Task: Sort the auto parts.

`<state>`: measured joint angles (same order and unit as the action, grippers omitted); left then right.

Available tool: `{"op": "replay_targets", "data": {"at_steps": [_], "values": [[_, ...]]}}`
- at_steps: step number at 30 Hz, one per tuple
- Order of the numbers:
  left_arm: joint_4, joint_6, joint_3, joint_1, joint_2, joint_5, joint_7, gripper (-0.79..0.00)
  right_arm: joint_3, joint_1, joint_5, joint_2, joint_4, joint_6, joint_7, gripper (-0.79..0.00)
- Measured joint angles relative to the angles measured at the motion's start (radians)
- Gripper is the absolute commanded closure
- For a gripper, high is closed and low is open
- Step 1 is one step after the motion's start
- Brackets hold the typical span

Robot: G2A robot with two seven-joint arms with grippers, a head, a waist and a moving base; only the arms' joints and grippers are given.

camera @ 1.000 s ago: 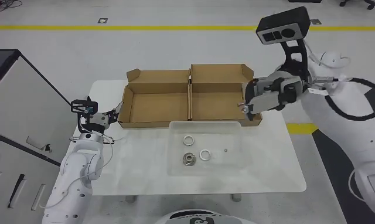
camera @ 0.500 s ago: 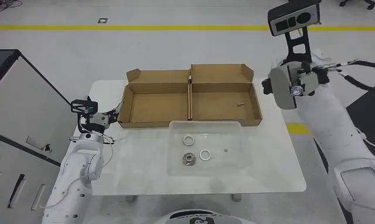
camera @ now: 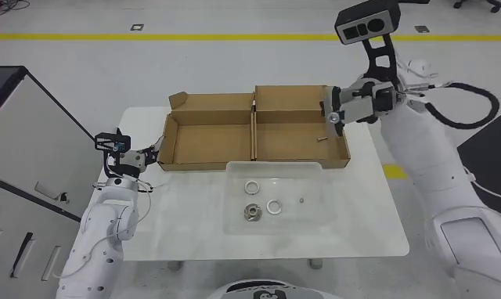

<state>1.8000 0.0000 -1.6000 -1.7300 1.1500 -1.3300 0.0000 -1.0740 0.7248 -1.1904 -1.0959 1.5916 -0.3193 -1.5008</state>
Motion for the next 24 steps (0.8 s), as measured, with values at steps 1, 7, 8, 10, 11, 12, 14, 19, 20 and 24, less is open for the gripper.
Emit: {"op": "replay_targets", "data": {"at_steps": [1, 7, 8, 10, 11, 12, 14, 19, 20, 24], "values": [[0.0, 0.0, 0.0, 0.0, 0.0, 0.0, 0.0, -0.785, -0.006, -0.005, 0.052, 0.001, -0.003, -0.008, 0.008, 0.0], [0.0, 0.0, 0.0, 0.0, 0.0, 0.0, 0.0, -0.785, -0.014, -0.003, 0.173, -0.001, 0.011, -0.013, 0.044, 0.0], [0.0, 0.0, 0.0, 0.0, 0.0, 0.0, 0.0, -0.785, -0.014, -0.002, 0.166, -0.002, 0.013, -0.009, 0.044, 0.0], [0.0, 0.0, 0.0, 0.0, 0.0, 0.0, 0.0, -0.785, -0.012, 0.002, 0.141, -0.005, 0.016, 0.003, 0.04, 0.0], [0.0, 0.0, 0.0, 0.0, 0.0, 0.0, 0.0, -0.785, -0.011, 0.004, 0.128, -0.007, 0.016, 0.009, 0.037, 0.0], [0.0, 0.0, 0.0, 0.0, 0.0, 0.0, 0.0, -0.785, -0.009, 0.006, 0.11, -0.009, 0.015, 0.015, 0.033, 0.0], [0.0, 0.0, 0.0, 0.0, 0.0, 0.0, 0.0, -0.785, -0.005, 0.011, 0.062, -0.014, 0.012, 0.03, 0.025, 0.0], [0.0, 0.0, 0.0, 0.0, 0.0, 0.0, 0.0, -0.785, 0.005, 0.023, -0.055, -0.027, -0.013, 0.072, 0.005, 0.0], [0.0, 0.0, 0.0, 0.0, 0.0, 0.0, 0.0, -0.785, 0.006, 0.024, -0.07, -0.03, -0.017, 0.077, 0.002, 0.0], [0.0, 0.0, 0.0, 0.0, 0.0, 0.0, 0.0, -0.785, 0.015, 0.03, -0.135, -0.042, -0.033, 0.09, -0.009, 0.0]]}}
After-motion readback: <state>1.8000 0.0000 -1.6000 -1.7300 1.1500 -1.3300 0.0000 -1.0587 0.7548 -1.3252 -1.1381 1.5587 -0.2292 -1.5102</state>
